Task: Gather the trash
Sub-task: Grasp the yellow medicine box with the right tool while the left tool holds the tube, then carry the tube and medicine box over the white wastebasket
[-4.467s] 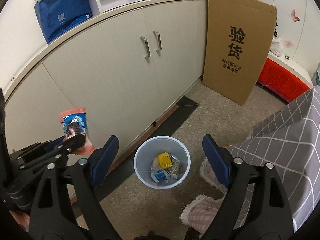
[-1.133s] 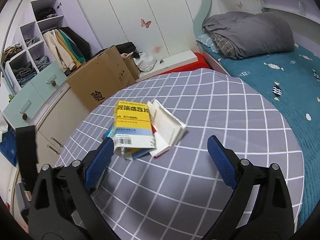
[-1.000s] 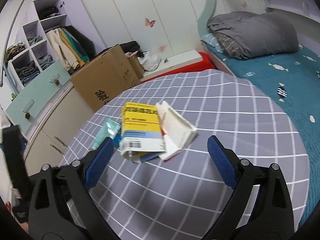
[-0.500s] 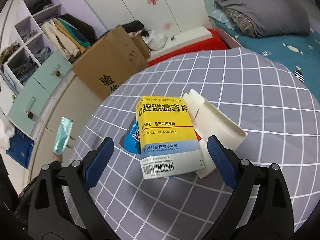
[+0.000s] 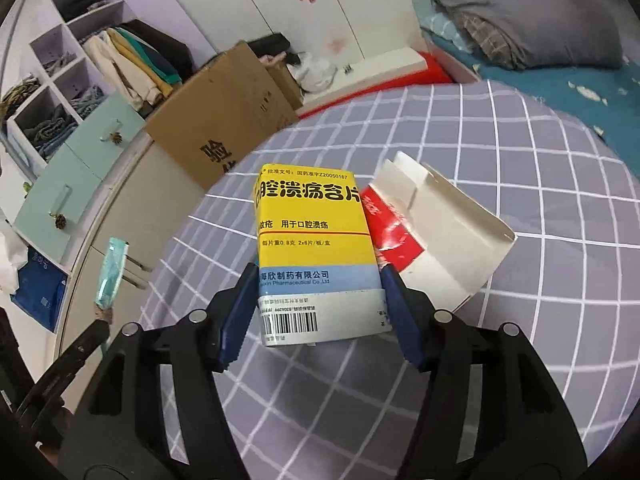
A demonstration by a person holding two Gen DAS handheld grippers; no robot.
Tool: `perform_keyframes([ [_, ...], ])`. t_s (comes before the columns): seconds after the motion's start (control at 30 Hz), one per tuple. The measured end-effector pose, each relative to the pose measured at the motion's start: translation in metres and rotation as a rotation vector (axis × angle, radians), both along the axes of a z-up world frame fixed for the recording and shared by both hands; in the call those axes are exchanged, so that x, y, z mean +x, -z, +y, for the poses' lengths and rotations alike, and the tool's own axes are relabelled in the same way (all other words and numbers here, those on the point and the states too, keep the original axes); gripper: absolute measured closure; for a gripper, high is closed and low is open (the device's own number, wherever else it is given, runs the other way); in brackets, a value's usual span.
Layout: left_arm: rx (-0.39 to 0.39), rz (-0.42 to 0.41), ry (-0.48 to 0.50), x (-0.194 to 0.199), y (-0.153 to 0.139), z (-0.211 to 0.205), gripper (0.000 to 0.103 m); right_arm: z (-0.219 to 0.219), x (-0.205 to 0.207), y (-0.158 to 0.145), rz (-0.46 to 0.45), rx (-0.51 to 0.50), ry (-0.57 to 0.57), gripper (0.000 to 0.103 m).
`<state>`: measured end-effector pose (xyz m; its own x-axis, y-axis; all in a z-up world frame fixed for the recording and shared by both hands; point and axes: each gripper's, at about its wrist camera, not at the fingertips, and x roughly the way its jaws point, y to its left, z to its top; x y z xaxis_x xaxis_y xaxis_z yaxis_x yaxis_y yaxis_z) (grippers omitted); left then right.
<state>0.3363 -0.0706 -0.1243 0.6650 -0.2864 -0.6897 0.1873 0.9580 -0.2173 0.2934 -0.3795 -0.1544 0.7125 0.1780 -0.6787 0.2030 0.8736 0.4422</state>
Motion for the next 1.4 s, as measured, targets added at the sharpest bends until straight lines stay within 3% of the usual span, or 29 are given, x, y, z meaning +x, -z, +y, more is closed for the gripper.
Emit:
perform_keyframes([
  [0.3, -0.048, -0.026, -0.054, -0.020, -0.008, 0.058, 0.084, 0.082, -0.016, -0.048, -0.101, -0.037, -0.160, 0.042],
  [0.53, -0.061, -0.021, -0.157, -0.037, -0.001, 0.131, 0.084, 0.185, -0.012, -0.053, -0.105, -0.043, -0.350, 0.042],
  [0.8, -0.047, 0.041, -0.298, -0.043, 0.029, 0.224, 0.084, 0.314, -0.002, -0.025, -0.068, -0.054, -0.548, 0.042],
  [1.03, -0.035, 0.108, -0.395, -0.043, 0.063, 0.290, 0.084, 0.397, 0.011, 0.012, -0.015, -0.077, -0.636, 0.042],
  [1.37, -0.075, 0.180, -0.433, -0.018, 0.098, 0.330, 0.083, 0.425, 0.028, 0.046, 0.006, -0.109, -0.593, 0.042],
  [1.4, -0.085, 0.180, -0.439, -0.015, 0.101, 0.332, 0.072, 0.424, 0.031, 0.048, 0.009, -0.112, -0.582, 0.042],
])
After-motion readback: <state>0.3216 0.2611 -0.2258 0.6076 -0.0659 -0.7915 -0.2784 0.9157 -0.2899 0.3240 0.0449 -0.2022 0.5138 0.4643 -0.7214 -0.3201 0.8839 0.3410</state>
